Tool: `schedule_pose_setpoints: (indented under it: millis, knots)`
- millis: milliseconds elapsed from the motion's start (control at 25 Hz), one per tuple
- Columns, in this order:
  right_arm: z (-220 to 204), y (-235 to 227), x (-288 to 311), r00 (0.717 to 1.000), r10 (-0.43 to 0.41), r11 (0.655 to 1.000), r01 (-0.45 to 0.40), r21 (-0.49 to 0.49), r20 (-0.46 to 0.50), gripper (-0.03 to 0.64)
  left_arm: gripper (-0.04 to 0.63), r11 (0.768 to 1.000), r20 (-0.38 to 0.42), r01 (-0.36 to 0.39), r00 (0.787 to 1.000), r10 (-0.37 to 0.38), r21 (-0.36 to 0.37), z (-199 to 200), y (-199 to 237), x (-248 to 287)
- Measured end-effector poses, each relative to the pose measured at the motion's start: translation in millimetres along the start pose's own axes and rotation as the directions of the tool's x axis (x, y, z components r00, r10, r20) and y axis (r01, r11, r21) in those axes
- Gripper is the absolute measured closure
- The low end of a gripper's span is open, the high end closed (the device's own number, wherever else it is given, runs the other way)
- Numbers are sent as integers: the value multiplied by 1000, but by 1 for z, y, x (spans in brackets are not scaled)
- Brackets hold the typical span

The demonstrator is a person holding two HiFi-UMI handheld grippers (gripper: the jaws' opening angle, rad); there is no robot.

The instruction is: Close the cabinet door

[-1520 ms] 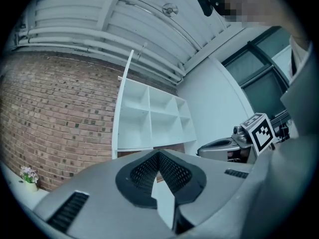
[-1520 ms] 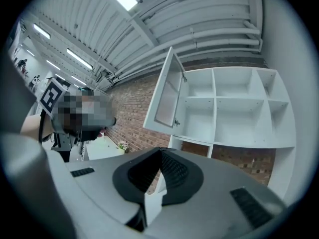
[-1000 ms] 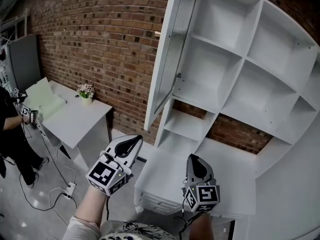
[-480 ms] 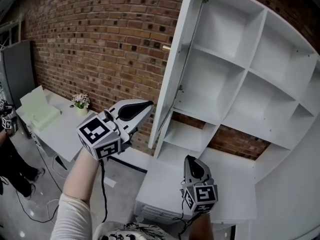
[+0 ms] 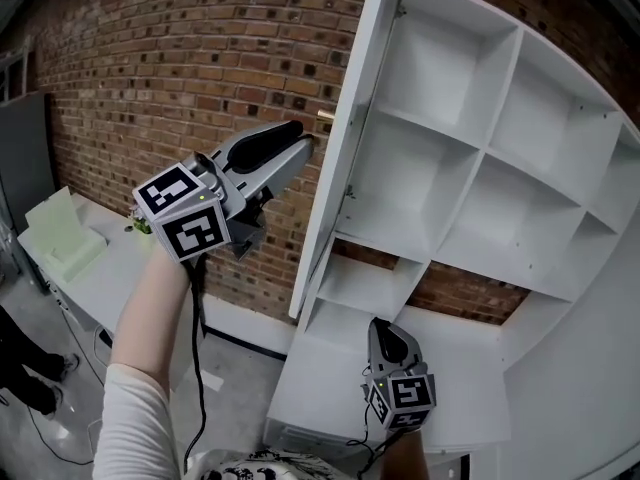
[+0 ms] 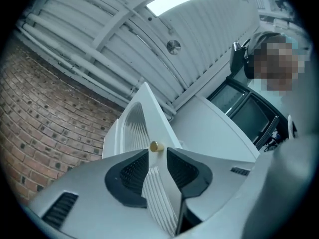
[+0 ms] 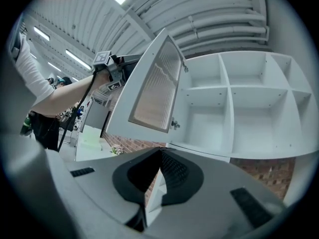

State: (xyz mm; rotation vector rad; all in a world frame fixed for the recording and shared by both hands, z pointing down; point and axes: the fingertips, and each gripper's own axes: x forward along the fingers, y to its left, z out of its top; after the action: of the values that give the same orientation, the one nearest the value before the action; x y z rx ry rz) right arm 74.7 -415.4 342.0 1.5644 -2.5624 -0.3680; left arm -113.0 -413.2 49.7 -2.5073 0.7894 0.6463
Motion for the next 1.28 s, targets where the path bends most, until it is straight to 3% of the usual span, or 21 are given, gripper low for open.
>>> schedule_pose_setpoints:
  millis: [120, 280, 680, 840, 960, 1280]
  knots:
    - [-2, 3, 3, 1000, -1, 1000, 1, -7, -20, 612, 476, 999, -5, 30, 1000, -30, -19, 6, 10, 10]
    - [-6, 3, 7, 999, -8, 1000, 7, -25, -40, 611, 431, 991, 9, 124, 992, -124, -57, 14, 9, 23]
    - [-18, 1, 11, 996, -61, 998, 61, 0, -69, 612, 437, 954, -22, 257, 964, -264, -154, 6, 6, 37]
    - [-27, 1, 12, 994, -72, 997, 72, 3, -77, 612, 486, 942, -34, 305, 949, -313, -142, 6, -2, 39]
    - [-33, 3, 12, 995, -64, 997, 66, 28, -80, 612, 486, 944, -54, 306, 948, -314, -119, 5, -5, 41]
    - [-31, -25, 8, 996, -62, 998, 61, -16, -66, 612, 489, 949, -57, 306, 949, -311, -75, 1, -24, 58]
